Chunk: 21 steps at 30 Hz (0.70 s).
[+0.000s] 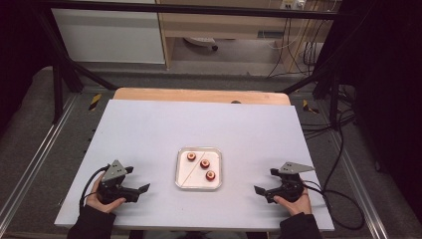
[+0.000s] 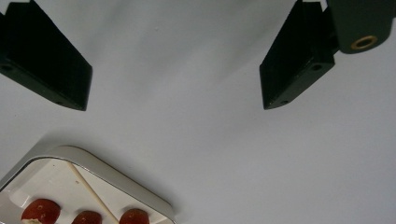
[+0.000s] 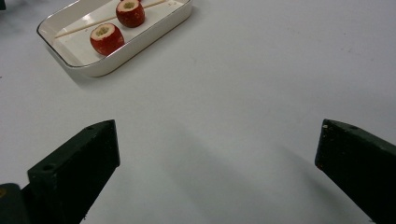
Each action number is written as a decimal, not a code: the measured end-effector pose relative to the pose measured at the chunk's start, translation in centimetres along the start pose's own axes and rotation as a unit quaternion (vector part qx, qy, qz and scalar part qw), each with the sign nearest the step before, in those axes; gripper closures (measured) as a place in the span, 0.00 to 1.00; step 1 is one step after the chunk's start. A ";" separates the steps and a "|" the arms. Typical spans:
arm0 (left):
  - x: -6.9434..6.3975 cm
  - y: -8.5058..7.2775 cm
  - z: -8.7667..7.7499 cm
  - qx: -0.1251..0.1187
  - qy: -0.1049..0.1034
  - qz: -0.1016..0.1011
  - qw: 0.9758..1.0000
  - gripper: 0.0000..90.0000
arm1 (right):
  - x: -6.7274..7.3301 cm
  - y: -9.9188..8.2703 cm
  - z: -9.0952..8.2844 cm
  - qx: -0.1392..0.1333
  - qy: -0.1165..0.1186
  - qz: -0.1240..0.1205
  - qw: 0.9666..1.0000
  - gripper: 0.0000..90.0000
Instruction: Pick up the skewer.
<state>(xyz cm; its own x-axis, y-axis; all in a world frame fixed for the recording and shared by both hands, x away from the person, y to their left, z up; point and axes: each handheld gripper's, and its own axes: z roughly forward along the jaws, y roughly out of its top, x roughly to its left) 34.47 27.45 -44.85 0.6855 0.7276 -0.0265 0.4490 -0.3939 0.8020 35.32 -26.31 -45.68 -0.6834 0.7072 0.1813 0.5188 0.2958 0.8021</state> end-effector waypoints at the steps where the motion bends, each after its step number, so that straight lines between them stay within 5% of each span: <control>1: 0.0 0.0 0.0 0.000 0.000 0.000 1.000 0.10 | 0.0 0.0 0.0 -0.001 -0.001 -0.001 1.000 0.01; 21: -0.5 0.7 0.5 0.003 0.000 0.003 1.000 0.11 | 0.0 0.1 -0.1 -0.004 0.003 0.000 1.000 0.00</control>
<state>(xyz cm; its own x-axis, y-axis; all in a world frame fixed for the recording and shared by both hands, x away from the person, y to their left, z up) 34.73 26.48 -44.54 0.6882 0.7252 -0.0211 0.4484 -0.4023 0.7982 35.27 -26.36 -45.55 -0.6873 0.7026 0.1844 0.5142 0.2913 0.8067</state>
